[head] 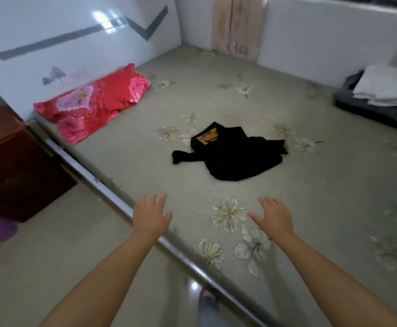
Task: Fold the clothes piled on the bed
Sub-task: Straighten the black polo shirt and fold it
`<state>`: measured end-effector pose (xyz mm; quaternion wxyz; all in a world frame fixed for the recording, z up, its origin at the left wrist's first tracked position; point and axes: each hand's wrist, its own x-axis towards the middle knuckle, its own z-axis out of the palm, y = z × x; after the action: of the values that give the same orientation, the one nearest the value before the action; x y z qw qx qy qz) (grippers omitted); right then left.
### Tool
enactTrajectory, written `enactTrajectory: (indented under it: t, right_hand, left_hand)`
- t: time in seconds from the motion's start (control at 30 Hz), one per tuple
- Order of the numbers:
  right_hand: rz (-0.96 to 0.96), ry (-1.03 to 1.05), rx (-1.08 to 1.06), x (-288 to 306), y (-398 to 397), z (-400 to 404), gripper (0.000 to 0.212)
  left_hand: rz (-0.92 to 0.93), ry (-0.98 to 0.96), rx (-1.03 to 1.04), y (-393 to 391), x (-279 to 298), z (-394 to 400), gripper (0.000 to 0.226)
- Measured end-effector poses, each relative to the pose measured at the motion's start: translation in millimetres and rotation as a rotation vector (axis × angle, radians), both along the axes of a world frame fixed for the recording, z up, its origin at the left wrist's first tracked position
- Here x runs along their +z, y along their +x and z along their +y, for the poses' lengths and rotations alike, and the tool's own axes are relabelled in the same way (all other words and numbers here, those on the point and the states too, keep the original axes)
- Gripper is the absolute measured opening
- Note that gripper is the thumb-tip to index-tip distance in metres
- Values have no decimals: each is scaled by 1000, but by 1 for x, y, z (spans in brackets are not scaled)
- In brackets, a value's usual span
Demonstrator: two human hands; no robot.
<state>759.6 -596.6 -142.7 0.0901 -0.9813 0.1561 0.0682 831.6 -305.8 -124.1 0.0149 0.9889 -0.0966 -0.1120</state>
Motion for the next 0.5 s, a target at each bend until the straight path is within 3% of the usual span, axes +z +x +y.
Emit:
enactTrajectory:
  t: [0.23,0.5]
  right_hand:
    - [50,69,-126,-33,113,-39,62]
    - [68,144,-66,-98,284,-55,59]
  left_hand:
    - [83,-77,-160,139,-40,-71,58]
    - [158,-74,-195,285,-126,-118,60]
